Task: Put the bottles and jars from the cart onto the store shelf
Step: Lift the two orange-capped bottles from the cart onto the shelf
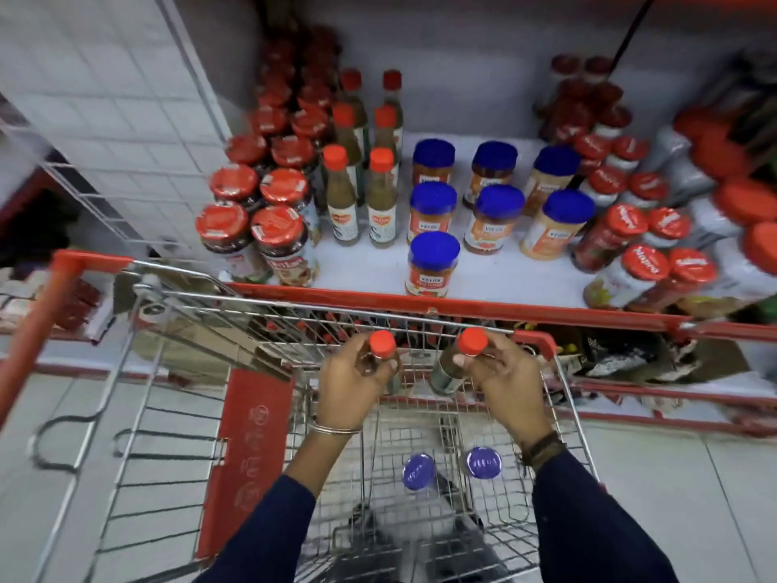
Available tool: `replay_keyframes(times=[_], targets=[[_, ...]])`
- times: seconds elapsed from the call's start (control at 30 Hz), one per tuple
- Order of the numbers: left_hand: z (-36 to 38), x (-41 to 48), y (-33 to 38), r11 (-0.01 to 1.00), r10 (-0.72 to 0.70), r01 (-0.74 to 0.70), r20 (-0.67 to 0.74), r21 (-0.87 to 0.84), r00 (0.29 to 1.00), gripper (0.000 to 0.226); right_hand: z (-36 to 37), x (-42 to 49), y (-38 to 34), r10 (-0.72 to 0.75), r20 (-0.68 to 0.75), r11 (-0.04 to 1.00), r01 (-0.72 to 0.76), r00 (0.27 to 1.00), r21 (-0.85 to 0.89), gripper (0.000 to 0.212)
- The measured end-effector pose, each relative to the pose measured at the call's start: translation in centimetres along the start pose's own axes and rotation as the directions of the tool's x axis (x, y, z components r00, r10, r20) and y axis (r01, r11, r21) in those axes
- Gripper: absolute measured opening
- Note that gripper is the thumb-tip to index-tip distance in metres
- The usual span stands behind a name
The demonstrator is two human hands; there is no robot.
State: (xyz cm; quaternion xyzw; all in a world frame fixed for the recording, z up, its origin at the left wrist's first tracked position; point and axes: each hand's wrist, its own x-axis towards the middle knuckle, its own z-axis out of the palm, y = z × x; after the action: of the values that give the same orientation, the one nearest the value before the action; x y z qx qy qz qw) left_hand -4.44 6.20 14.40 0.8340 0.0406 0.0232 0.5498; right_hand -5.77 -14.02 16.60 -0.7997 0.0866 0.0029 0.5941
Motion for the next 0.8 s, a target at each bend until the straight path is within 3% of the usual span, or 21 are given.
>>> replay_keyframes(times=[0.23, 0.43, 0.57, 0.8], targets=[[-5.9, 1.3, 7.7, 0.986, 0.131, -0.146, -0.157, -0.085, 0.979, 0.035, 0.7, 0.3, -10.4, -0.191, 0.022, 0.974, 0.187, 0.981, 0.13, 0.033], [-9.2, 4.9, 10.8, 0.972, 0.216, -0.231, -0.255, -0.031, 0.943, 0.029, 2.9, 3.6, -15.5, -0.368, -0.043, 0.926, 0.371, 0.929, 0.077, 0.025], [-9.2, 7.4, 10.4, 0.968, 0.25, -0.244, -0.257, 0.059, 0.933, 0.027, 4.9, 6.6, -15.6, -0.364, -0.052, 0.931, 0.365, 0.93, 0.007, 0.033], [-7.2, 10.5, 7.2, 0.986, 0.128, -0.104, -0.194, 0.129, 0.973, 0.031, 7.7, 9.9, -12.3, -0.286, 0.011, 0.94, 0.283, 0.958, -0.189, 0.034]])
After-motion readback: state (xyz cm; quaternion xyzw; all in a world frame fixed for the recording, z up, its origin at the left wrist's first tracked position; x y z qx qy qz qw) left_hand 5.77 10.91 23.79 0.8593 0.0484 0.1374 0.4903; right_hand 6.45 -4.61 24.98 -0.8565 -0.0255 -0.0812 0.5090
